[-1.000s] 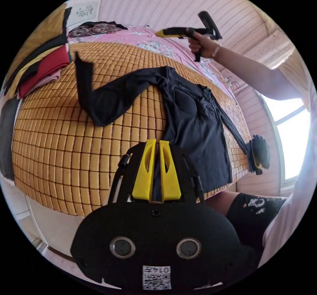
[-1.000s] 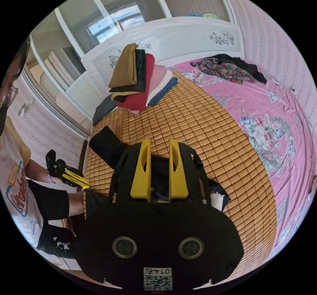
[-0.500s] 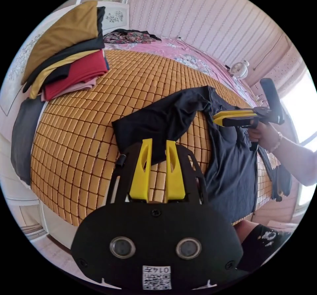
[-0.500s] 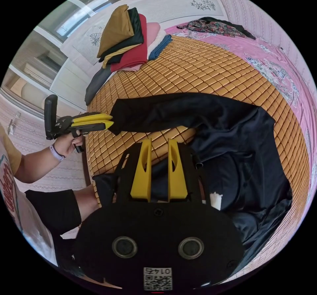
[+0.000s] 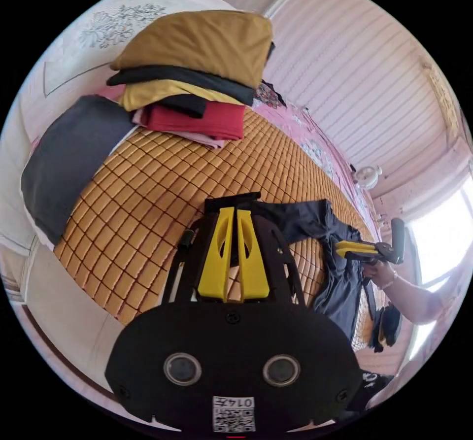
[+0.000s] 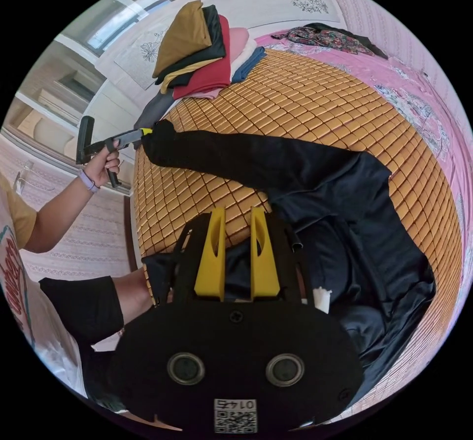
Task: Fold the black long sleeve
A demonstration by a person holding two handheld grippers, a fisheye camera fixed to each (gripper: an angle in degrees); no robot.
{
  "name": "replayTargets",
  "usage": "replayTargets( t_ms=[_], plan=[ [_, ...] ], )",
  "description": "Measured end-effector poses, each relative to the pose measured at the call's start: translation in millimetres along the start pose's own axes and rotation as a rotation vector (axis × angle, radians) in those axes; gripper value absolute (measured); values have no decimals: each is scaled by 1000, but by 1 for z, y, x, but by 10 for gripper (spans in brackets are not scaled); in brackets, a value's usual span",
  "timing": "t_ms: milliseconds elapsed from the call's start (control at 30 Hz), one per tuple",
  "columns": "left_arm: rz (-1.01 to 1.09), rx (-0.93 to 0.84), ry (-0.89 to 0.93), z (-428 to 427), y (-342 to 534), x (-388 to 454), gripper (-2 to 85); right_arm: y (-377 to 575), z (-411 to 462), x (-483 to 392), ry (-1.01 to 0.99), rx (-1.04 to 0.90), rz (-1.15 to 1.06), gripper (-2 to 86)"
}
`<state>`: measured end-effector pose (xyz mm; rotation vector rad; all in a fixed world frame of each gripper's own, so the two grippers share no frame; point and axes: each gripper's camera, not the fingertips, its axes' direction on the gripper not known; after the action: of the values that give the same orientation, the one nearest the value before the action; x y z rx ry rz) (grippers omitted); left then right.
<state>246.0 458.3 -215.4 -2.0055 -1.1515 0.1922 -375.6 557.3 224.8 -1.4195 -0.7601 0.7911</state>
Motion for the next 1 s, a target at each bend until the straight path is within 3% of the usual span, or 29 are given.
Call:
replayTargets(
  t_ms=[200,333,467,700,833,1000],
  plan=[
    [-162,3,-77,-9,38,-63,-10,-42,-11,25,269,72,97,100],
    [-241,33,-57,0,55,-84,-10,-66,2,73,478,70,323,92],
    [-221,66,-43,7,52,-84,-10,-68,2,101,449,65,395,24],
    [-122,103,-4,29,-4,-69,-10,-79,-22,123,473,65,399,20],
    [-136,54,-117,66,-51,-73,-10,-71,-26,135,446,41,455,48],
    [-181,-2,-240,73,-73,-81,-10,-17,-72,113,414,233,412,60]
  ],
)
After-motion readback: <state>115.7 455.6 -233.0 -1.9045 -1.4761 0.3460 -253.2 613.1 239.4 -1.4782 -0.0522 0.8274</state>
